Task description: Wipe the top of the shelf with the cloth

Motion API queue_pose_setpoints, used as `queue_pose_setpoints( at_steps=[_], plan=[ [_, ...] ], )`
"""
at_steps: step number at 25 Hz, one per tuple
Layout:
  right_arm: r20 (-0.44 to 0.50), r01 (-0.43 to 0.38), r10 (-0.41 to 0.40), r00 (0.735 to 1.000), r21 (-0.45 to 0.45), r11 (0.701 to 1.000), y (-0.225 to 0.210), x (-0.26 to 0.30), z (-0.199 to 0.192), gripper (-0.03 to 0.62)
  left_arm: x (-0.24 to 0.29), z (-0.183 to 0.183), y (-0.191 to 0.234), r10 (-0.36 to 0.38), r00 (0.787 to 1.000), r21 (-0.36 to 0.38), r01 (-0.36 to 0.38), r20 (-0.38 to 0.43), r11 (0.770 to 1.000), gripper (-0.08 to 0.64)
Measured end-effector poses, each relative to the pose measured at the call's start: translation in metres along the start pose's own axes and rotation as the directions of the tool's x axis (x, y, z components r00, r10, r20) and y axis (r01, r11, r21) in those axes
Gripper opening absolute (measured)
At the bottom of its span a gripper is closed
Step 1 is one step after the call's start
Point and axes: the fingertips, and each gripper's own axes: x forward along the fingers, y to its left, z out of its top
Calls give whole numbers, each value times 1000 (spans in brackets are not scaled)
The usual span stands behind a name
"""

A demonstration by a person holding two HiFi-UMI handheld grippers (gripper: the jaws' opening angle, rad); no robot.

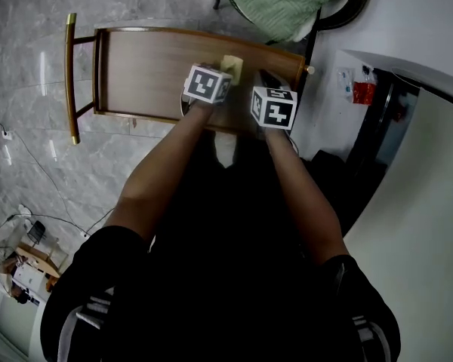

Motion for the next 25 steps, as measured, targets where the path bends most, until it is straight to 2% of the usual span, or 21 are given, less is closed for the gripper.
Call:
queue_pose_setpoints(
  at_steps=[5, 10, 16, 21, 25],
  plan=[
    [4, -21, 21, 1000, -7, 1000, 41, 12, 5, 33, -20, -2, 30, -23, 999, 7, 23, 37, 1000, 32],
    [1, -30, 30, 1000, -17, 999, 73, 20, 8, 32, -37, -14, 67, 13, 1000, -15, -13, 23, 1000, 32],
    [-10, -35, 35, 999, -27, 999, 97, 31, 7, 32, -62, -18, 108, 34, 999, -3, -34, 42, 999, 32],
    [-11, -53, 53, 999, -45, 998, 119, 33, 9, 32, -72, -27, 135, 27, 998, -37, -25, 56, 999, 32],
    [-26, -73, 72, 997, -44, 996, 137, 42, 12, 32, -87, -34, 159, 77, 996, -46, -75, 44, 996, 32]
  ],
)
